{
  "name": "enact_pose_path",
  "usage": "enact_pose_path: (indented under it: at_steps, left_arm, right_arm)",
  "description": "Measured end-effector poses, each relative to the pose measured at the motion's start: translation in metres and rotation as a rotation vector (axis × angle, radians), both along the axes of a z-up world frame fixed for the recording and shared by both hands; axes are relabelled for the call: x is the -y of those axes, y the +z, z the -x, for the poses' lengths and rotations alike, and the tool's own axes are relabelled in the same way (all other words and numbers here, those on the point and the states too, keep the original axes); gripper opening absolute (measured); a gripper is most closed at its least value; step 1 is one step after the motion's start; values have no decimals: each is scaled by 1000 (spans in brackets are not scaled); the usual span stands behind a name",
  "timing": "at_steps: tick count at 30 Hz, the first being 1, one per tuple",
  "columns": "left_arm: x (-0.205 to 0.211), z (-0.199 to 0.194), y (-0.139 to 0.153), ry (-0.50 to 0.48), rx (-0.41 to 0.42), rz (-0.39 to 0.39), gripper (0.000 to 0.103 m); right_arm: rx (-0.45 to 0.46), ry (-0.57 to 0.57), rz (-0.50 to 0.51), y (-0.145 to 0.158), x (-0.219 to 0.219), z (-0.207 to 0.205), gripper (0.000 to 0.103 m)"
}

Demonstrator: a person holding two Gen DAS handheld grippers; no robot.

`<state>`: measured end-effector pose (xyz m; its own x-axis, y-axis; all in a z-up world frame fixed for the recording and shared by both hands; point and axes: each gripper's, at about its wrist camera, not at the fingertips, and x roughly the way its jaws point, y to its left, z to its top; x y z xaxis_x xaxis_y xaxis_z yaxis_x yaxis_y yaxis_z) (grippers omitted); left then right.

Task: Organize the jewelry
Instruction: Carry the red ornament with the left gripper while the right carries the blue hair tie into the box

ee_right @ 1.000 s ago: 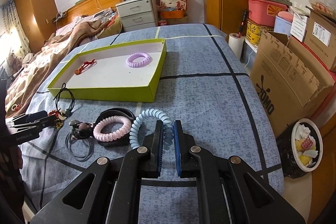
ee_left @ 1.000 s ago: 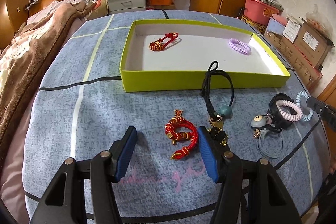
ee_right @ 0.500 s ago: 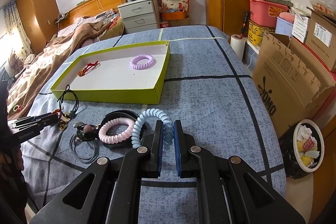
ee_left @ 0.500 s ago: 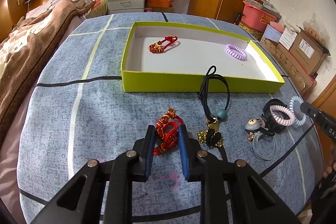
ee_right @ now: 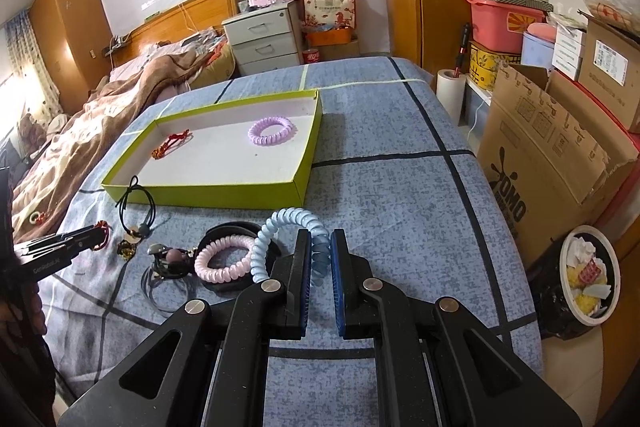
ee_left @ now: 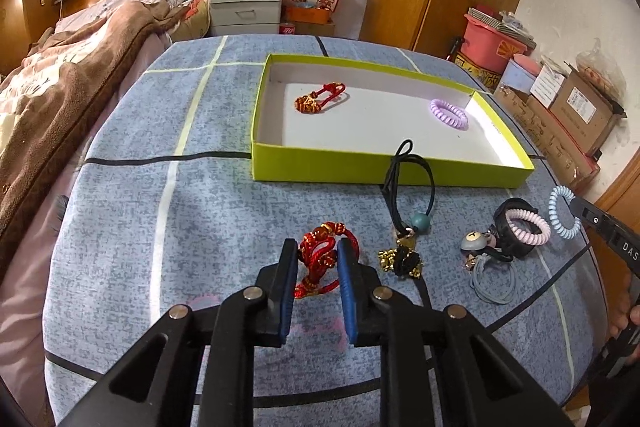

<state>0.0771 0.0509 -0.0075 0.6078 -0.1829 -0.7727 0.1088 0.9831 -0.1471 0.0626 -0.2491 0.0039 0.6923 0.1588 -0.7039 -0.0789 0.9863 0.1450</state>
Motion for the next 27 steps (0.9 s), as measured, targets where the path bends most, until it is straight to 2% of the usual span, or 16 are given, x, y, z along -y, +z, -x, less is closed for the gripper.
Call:
enact_pose_path:
  at_steps: [15,27]
  left_arm:
    - [-3,-10,30,-5,58,23,21]
    - [-4,-50,47,-21,80,52,21]
  right_arm:
    - [42,26,-19,22,-7,-8,10]
    - [39,150,-39,36,-45,-70,10]
